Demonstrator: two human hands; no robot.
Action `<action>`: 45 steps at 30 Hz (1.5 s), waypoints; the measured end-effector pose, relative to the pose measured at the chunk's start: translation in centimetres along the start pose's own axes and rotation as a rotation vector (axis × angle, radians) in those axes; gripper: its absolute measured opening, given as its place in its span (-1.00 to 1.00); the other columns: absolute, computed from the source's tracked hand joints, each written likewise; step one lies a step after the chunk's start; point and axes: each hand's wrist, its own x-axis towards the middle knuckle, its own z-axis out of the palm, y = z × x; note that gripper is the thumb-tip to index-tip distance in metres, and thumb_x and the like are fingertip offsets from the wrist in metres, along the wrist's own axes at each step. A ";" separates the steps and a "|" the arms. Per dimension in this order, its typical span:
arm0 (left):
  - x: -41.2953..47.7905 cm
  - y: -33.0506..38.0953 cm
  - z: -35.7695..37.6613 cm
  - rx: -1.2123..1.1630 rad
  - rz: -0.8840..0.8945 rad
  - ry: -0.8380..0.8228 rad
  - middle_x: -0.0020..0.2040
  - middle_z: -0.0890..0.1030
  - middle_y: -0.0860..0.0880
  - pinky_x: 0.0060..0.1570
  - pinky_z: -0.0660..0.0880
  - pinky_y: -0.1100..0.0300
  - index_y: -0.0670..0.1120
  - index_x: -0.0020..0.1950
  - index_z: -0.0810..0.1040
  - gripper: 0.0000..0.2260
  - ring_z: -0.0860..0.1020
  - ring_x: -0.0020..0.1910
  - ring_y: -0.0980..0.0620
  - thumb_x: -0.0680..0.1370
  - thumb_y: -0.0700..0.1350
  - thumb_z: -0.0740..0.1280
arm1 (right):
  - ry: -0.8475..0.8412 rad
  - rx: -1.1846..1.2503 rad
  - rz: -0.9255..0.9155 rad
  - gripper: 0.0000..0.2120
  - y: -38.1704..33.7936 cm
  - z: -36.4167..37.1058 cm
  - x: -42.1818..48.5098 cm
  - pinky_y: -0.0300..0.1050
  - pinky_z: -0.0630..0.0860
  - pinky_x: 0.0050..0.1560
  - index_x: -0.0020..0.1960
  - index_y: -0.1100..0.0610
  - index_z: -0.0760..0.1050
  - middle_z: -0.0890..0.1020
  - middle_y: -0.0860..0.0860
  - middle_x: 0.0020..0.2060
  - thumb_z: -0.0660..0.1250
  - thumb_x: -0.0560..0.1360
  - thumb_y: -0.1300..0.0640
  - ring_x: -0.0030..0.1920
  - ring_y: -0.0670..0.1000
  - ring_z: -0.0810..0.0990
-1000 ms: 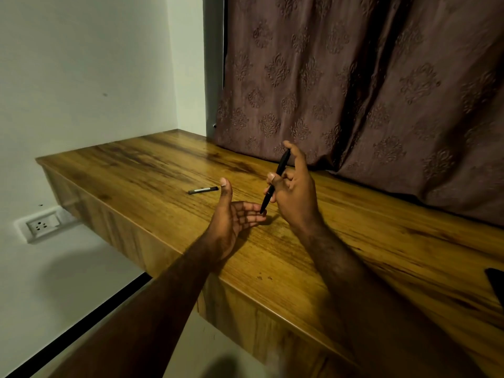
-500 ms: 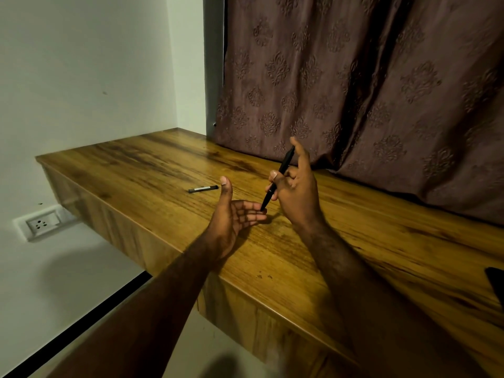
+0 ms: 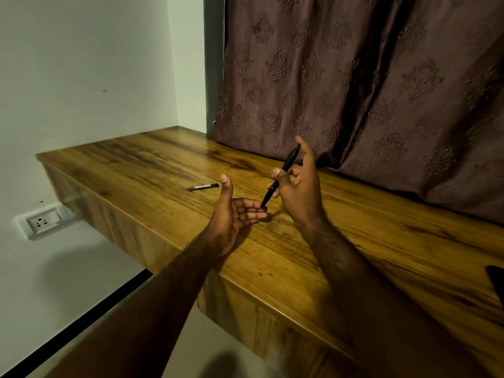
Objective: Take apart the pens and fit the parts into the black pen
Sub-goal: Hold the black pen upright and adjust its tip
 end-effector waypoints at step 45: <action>-0.1 0.0 0.0 -0.004 0.007 -0.016 -0.06 0.67 -0.25 0.11 0.48 0.02 -0.28 0.00 0.59 -0.12 0.65 -0.04 -0.13 0.47 0.43 -0.20 | -0.027 -0.118 -0.072 -0.35 0.0 0.2 -0.2 0.10 0.65 -0.27 0.50 -0.22 0.15 0.63 0.24 -0.06 0.30 0.56 0.24 -0.21 0.14 0.66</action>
